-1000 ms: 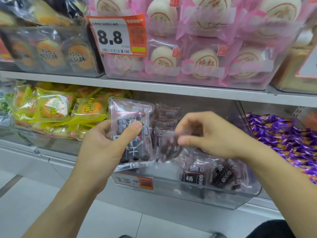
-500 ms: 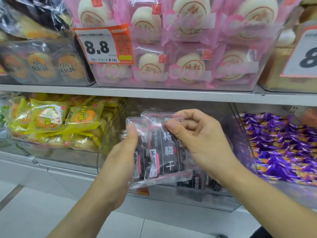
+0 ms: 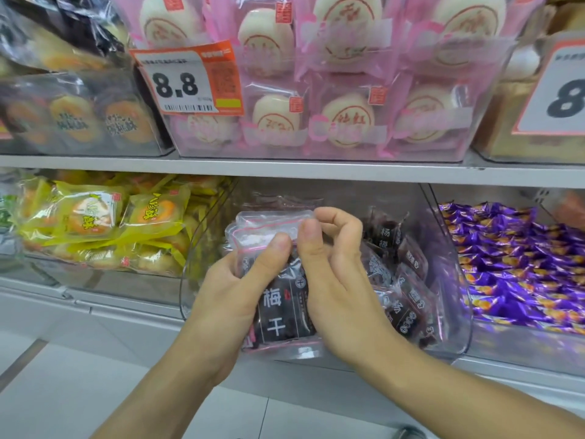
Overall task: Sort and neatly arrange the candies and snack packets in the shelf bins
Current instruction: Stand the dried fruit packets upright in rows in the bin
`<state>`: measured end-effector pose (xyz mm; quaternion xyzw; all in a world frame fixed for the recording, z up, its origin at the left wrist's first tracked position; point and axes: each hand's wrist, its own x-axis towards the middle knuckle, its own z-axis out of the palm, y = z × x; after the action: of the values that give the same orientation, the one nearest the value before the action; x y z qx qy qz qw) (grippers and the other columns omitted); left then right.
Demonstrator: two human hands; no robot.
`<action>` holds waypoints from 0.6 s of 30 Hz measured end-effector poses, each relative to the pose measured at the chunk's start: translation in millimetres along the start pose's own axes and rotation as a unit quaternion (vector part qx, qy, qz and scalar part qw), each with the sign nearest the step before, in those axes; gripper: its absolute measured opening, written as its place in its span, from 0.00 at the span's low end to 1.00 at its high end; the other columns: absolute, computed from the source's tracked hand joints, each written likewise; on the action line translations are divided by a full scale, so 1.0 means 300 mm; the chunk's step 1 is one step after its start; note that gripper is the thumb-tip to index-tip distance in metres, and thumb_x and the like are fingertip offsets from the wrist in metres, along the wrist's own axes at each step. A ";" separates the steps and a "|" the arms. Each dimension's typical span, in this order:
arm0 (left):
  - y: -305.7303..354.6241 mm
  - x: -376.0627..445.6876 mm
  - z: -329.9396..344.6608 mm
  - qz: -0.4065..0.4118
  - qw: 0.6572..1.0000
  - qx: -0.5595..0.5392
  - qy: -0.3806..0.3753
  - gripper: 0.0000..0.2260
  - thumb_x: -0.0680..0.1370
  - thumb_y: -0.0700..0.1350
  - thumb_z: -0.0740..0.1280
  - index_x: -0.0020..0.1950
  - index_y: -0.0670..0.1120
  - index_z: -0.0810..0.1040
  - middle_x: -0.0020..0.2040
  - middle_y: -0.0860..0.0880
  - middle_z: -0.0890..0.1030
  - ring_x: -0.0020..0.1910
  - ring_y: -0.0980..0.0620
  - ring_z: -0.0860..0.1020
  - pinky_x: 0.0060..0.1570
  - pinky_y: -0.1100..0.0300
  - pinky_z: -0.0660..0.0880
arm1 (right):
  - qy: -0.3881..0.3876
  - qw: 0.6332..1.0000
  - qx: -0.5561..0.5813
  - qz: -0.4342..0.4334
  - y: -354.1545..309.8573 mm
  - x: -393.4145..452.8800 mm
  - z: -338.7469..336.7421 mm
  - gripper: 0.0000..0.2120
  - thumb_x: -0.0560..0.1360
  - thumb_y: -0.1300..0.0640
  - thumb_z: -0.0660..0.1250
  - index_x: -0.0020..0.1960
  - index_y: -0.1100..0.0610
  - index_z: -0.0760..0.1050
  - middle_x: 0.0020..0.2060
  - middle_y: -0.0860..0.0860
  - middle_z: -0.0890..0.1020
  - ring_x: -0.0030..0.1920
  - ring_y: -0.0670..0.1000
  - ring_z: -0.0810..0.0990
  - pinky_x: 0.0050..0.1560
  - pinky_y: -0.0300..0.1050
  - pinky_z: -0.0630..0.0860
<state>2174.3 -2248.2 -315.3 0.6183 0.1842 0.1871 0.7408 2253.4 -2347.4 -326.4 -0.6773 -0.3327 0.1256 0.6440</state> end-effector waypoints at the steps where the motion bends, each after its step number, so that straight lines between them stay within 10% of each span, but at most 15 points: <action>1: 0.004 0.000 -0.001 0.012 1.000 0.008 -0.002 0.18 0.73 0.56 0.71 0.57 0.47 0.83 0.52 0.43 0.85 0.52 0.43 0.84 0.54 0.46 0.79 | -0.018 1.000 0.016 0.009 -0.007 -0.015 0.000 0.29 0.71 0.28 0.51 0.65 0.44 0.56 0.59 0.33 0.66 0.61 0.28 0.68 0.60 0.28 0.66; 5: 0.001 0.004 -0.005 0.051 0.998 0.010 0.022 0.17 0.66 0.62 0.70 0.47 0.52 0.85 0.45 0.46 0.86 0.45 0.49 0.85 0.40 0.58 0.81 | -0.094 0.996 0.007 -0.002 -0.002 0.027 -0.018 0.38 0.76 0.31 0.53 0.76 0.53 0.47 0.75 0.42 0.60 0.75 0.47 0.64 0.72 0.40 0.63; 12: -0.011 0.008 -0.028 -0.005 0.999 -0.024 -0.022 0.31 0.67 0.61 0.70 0.64 0.45 0.78 0.55 0.40 0.84 0.54 0.41 0.83 0.47 0.46 0.82 | -0.159 0.986 -0.039 0.025 -0.042 0.011 0.000 0.44 0.70 0.27 0.48 0.78 0.40 0.33 0.79 0.40 0.53 0.76 0.36 0.52 0.77 0.40 0.53; 18: -0.008 0.017 -0.050 0.120 0.986 0.113 -0.009 0.27 0.73 0.62 0.66 0.65 0.47 0.77 0.57 0.45 0.83 0.57 0.45 0.82 0.57 0.43 0.79 | -0.249 0.968 0.032 0.006 -0.003 0.086 -0.106 0.52 0.67 0.55 0.81 0.79 0.41 0.52 0.69 0.49 0.74 0.66 0.44 0.76 0.67 0.48 0.72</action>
<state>2171.1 -2233.3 -320.4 0.7175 0.1222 0.2472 0.6397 2291.4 -2356.6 -314.6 -0.6060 -0.4739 0.3047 0.5615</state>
